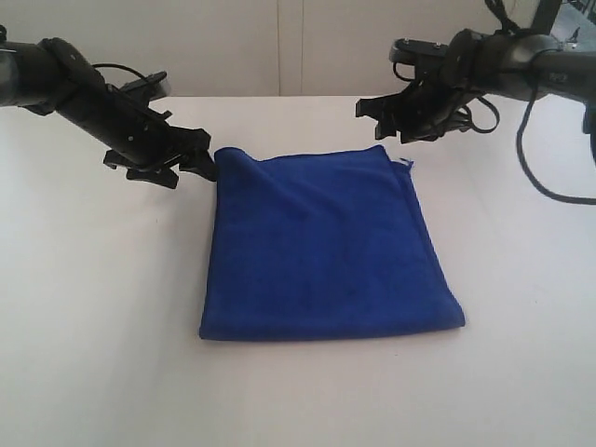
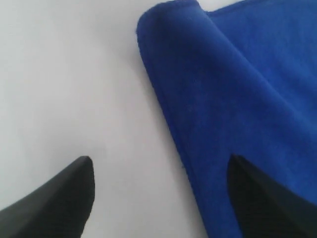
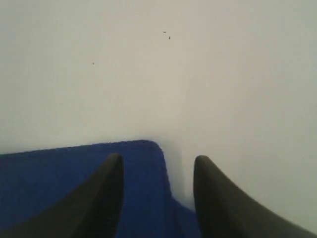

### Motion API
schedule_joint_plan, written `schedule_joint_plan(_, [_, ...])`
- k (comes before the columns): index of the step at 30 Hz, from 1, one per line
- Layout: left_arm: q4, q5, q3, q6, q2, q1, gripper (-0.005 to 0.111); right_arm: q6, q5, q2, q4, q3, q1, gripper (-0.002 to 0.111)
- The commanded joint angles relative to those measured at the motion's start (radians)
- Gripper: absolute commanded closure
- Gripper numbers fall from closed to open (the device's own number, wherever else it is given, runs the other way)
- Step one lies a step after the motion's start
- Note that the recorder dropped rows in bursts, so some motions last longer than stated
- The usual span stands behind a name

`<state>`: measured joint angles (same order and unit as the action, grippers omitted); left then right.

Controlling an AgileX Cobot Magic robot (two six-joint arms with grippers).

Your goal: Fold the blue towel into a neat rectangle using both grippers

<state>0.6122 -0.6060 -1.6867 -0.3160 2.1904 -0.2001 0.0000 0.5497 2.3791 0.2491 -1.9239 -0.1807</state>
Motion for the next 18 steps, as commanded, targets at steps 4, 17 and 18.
schedule_joint_plan(4, [0.006, -0.041, -0.002, 0.005, -0.015, -0.003, 0.03, 0.0, 0.003, 0.106, 0.006, -0.11, 0.004, 0.065])
schedule_joint_plan(17, [0.004, -0.031, -0.002, 0.003, -0.015, -0.003, 0.03, -0.048, 0.047, 0.112, 0.006, -0.113, 0.004, 0.108])
schedule_joint_plan(18, [-0.002, -0.031, -0.002, 0.003, -0.015, -0.003, 0.03, -0.048, 0.047, 0.109, 0.006, -0.113, 0.004, 0.108])
